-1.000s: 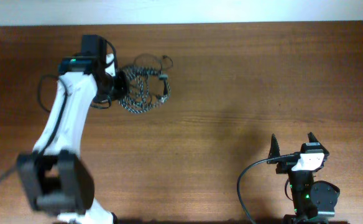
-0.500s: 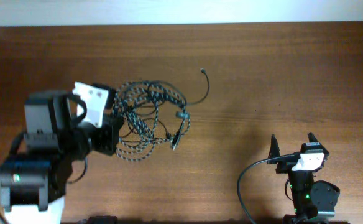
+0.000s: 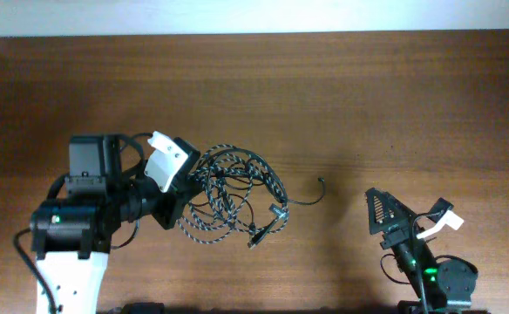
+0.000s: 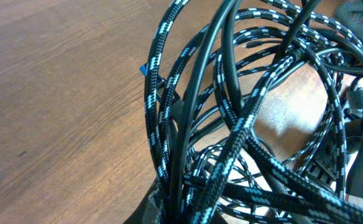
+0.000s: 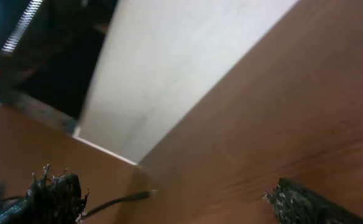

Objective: Untangle cables

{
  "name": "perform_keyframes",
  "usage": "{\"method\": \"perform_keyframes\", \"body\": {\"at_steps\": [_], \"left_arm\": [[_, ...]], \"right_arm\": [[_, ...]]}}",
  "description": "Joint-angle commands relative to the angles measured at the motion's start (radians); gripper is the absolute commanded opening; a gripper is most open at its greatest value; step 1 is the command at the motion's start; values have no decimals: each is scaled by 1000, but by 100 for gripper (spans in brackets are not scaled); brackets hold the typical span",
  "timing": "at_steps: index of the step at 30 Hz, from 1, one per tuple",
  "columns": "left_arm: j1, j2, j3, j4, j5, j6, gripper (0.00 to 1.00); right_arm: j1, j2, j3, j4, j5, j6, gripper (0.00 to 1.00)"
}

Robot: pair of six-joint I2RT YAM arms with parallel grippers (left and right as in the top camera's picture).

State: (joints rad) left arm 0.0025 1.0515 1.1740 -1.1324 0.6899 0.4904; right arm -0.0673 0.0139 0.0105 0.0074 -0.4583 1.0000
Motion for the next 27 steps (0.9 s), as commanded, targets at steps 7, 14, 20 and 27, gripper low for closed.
{"method": "perform_keyframes", "body": {"at_steps": [7, 14, 20, 27], "left_arm": [[0, 117, -1, 6, 81, 20, 0], [0, 118, -1, 18, 37, 20, 0], [0, 162, -1, 58, -28, -55, 0], [0, 211, -2, 55, -91, -130, 0]], "right_arm": [[3, 195, 236, 67, -287, -294, 99], [19, 830, 688, 48, -610, -352, 99], [390, 1078, 829, 15, -413, -541, 99], [621, 1154, 829, -31, -80, -810, 73]]}}
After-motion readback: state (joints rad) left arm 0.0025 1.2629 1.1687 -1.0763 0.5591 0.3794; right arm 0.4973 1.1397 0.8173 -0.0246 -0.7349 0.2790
